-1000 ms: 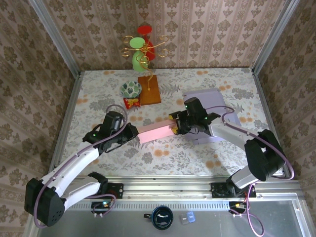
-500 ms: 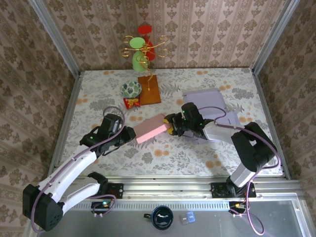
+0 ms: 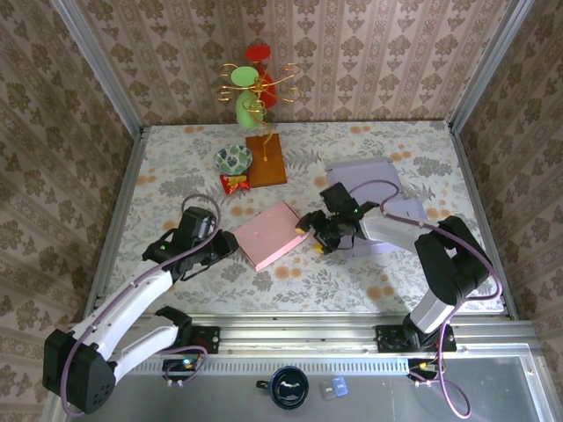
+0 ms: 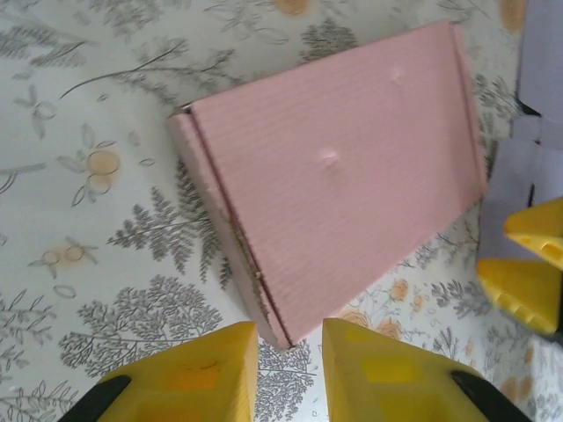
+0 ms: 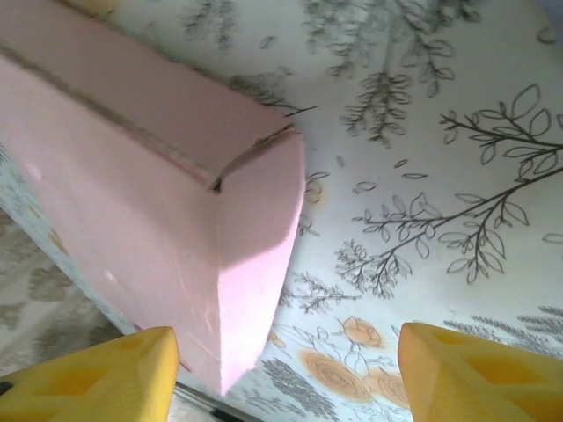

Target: Fold the paper box

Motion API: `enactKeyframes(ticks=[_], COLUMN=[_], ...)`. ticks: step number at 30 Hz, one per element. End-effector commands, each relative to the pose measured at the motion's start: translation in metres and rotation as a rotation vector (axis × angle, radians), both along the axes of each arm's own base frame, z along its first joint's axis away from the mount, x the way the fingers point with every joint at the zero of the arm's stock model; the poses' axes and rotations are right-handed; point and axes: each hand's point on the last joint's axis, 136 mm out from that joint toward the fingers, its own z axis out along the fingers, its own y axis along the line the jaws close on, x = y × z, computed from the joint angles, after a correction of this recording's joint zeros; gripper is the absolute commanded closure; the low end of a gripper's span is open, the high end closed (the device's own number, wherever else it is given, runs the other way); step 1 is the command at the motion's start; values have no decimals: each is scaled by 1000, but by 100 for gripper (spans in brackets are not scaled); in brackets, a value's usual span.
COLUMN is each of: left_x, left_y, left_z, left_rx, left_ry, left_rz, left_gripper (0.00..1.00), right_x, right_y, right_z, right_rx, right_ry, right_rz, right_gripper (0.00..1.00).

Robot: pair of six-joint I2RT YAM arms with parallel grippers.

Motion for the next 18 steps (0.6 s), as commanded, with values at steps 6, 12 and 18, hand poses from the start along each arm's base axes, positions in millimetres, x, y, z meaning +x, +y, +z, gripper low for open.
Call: enactKeyframes(ticks=[6,12,18], left_x=[11,9,4], left_y=[-29,-30,-29], left_z=[85,116,117], left_rx=[87,110,92], left_ry=[-385,-507,-491], left_rz=[-375,-449,-439], left_gripper=[73,73,74], right_x=[18,42,48], right_y=[-17,-12,1], right_z=[17,4,-16], right_rx=[-293,-317,-264], right_ry=[-219,-215,-164], right_rz=[636,741,748], right_gripper=[36,35,35])
